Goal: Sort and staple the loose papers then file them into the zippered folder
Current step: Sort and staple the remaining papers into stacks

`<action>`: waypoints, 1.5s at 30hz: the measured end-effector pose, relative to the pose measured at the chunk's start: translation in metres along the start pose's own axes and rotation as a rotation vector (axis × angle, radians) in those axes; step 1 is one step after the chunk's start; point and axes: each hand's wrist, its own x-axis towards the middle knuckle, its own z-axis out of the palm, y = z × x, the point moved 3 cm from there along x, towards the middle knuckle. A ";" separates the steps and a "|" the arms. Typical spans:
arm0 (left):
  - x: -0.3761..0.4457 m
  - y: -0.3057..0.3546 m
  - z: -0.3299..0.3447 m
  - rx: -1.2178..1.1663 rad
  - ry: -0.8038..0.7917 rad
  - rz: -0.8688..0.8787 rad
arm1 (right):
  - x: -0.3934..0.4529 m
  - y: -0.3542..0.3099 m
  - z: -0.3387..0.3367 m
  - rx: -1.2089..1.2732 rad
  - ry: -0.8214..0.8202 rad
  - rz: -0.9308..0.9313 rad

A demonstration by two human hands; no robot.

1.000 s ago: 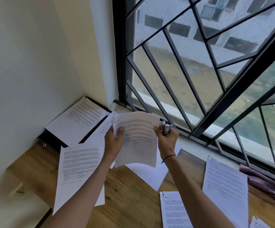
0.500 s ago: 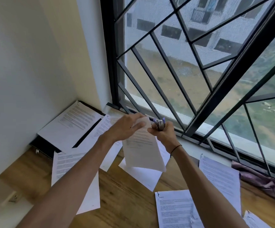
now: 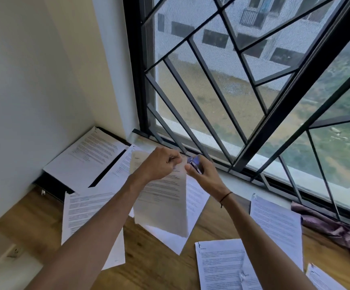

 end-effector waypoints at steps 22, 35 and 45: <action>-0.019 0.029 0.013 0.318 0.039 0.192 | 0.001 -0.029 -0.028 -0.853 -0.145 -0.263; -0.018 0.022 0.019 0.324 -0.020 0.097 | 0.006 -0.029 -0.024 -0.911 -0.222 -0.199; -0.020 0.021 0.018 0.284 -0.037 0.091 | 0.012 -0.028 -0.022 -0.880 -0.243 -0.219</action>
